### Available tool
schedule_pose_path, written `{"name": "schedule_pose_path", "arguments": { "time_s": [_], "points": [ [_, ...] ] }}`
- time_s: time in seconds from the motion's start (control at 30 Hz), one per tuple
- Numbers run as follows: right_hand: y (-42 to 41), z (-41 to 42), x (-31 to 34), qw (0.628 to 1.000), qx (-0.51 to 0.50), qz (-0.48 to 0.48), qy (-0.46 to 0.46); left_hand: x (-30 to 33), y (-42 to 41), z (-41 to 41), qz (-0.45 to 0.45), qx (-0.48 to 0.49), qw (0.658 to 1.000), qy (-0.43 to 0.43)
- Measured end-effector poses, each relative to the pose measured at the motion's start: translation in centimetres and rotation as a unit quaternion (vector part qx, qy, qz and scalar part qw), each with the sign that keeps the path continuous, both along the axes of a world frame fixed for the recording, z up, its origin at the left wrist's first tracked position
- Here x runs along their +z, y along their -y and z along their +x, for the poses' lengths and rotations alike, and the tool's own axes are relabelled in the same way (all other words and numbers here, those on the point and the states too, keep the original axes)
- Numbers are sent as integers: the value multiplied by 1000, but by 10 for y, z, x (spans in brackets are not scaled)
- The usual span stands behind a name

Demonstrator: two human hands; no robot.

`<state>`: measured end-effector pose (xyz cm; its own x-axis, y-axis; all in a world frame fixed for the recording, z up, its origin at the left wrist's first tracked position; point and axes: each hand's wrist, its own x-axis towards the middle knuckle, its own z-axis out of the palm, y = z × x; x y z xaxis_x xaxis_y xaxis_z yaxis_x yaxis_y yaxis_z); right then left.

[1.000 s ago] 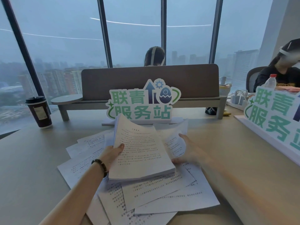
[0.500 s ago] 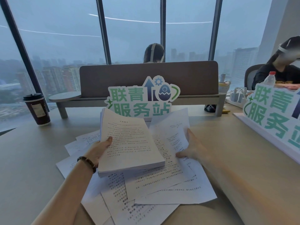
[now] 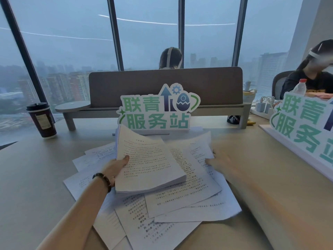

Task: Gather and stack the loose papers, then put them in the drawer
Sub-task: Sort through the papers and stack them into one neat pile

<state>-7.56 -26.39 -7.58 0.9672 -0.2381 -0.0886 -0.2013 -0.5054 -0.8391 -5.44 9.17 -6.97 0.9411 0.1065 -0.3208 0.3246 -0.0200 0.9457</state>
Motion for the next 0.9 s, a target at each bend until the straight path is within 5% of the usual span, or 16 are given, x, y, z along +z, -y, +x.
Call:
{"name": "schedule_pose_path", "arguments": {
  "time_s": [0.43,0.9],
  "points": [
    [-10,-12,8,997,76,-20,-2,0,27,5,-42,-53,998,14],
    [1,-10,8,998,3,56,5,7,-10,7,-76,-41,996,28]
  ]
}}
